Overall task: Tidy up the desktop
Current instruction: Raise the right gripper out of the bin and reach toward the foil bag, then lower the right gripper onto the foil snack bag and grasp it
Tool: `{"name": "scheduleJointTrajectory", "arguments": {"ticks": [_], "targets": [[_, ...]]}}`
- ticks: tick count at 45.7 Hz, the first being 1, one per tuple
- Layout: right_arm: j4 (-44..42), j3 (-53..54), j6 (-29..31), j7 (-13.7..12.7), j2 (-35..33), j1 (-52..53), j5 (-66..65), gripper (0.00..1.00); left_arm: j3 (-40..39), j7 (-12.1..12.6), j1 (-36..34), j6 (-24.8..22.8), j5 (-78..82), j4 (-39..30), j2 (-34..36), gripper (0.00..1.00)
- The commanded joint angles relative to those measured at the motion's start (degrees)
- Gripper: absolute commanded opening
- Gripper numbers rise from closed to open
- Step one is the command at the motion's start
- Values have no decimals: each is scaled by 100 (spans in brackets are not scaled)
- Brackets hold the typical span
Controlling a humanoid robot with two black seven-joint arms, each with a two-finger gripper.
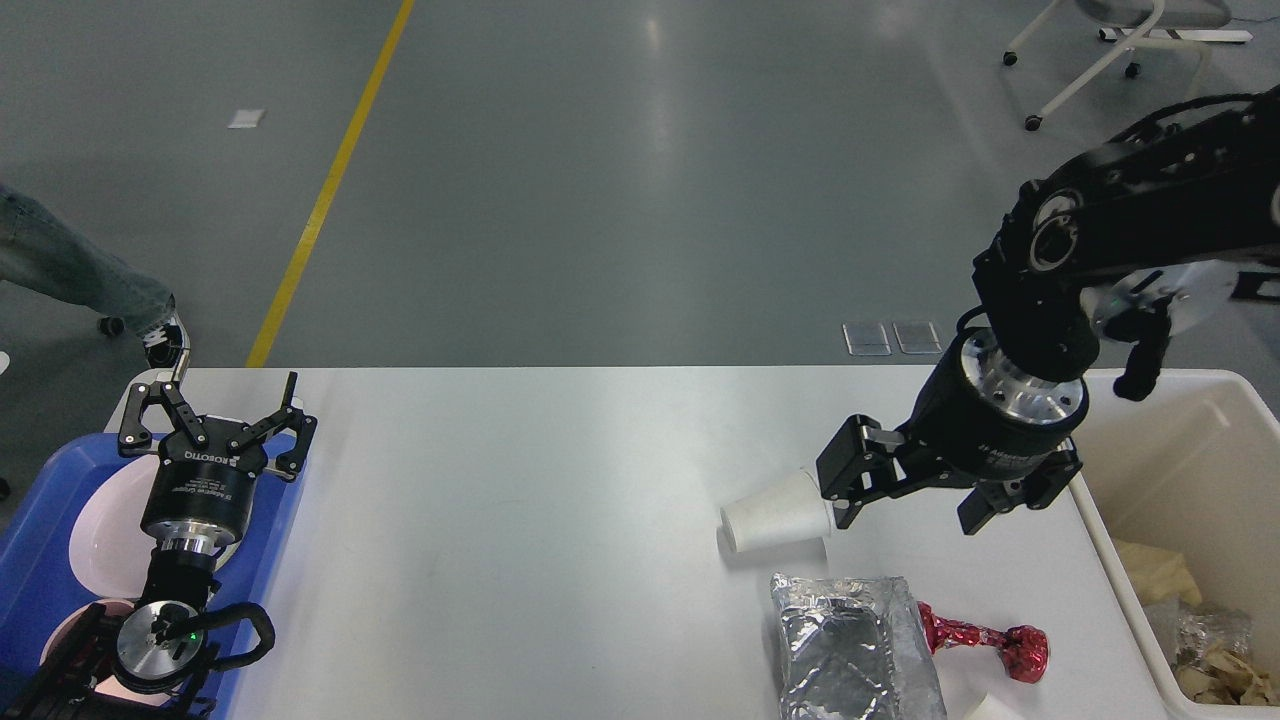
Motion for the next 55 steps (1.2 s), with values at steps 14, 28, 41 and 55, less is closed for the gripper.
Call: {"name": "scheduleJointTrajectory", "arguments": {"ticks": [14,28,41,55], "targets": [[-652,912,-1205,-162,482,-1766,-346,100,0,1,-9,0,0,0,0,97],[-1409,824,-2242,-681,658,-2601,2386,99,0,1,0,0,0,0,0,96],[-2814,850,-2454,-619,684,-4288,3908,100,0,1,0,0,0,0,0,97],[-3650,824,-3359,-663,667,-5132,4647,100,0,1,-9,0,0,0,0,97]]}}
